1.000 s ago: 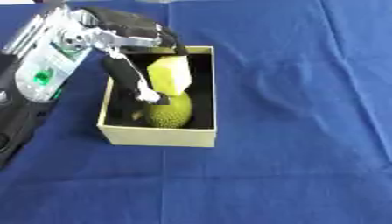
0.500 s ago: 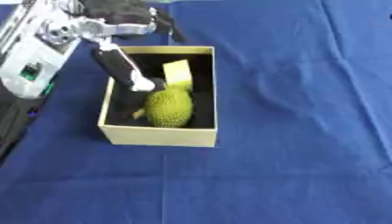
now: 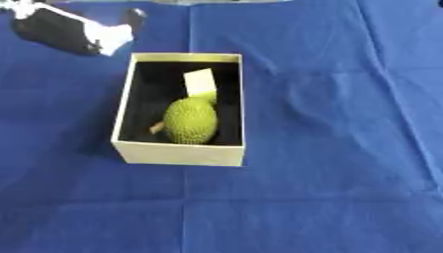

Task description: Pick up objects on the table and place them in the box.

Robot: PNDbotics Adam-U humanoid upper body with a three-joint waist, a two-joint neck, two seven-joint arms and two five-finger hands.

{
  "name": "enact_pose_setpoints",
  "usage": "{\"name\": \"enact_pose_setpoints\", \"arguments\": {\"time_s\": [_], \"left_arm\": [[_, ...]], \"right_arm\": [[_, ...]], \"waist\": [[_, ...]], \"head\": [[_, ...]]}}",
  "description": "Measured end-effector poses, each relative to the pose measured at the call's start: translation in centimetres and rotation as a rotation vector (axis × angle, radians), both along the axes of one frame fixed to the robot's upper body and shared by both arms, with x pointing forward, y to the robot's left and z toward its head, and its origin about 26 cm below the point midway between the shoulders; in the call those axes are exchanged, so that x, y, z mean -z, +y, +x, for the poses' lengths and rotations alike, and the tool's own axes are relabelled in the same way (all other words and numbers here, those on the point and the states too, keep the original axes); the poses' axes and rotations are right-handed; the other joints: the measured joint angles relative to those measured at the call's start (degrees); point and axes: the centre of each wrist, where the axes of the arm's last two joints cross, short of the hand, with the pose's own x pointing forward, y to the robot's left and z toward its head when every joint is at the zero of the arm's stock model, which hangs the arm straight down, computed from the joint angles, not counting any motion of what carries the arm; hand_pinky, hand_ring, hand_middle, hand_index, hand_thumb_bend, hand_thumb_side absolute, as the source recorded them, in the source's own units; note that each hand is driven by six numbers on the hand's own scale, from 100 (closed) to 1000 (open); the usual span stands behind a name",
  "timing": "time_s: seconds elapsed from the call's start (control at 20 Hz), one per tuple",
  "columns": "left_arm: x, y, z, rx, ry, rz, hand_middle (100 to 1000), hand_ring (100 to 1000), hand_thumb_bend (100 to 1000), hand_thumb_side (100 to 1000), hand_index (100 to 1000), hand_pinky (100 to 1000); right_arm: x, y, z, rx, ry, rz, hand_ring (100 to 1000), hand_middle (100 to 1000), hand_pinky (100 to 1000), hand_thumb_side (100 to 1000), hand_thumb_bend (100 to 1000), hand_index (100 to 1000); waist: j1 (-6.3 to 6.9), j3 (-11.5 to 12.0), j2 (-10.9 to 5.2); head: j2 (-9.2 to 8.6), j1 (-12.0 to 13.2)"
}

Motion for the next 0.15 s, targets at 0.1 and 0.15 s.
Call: {"name": "enact_pose_setpoints", "arguments": {"time_s": [0.1,0.15], "left_arm": [[0.3,1.2,-0.9,-0.010,-0.005,-0.079,696,766,100,522,859,852],[0.4,1.7,-1.4,-0.014,-0.007,-0.119,694,765,100,540,857,851]], "right_arm": [[-0.2,-0.1,0.0,0.005,-0.044,0.012,727,543,859,571,100,780],[-0.4,-0.1,0.0,0.004,-0.069,0.020,728,545,862,571,100,781]], "waist": [[-0.29,0.3,-0.02],[-0.41,0.3,-0.06]], "head": [[-0.01,-0.2],[-0.02,-0.2]]}}
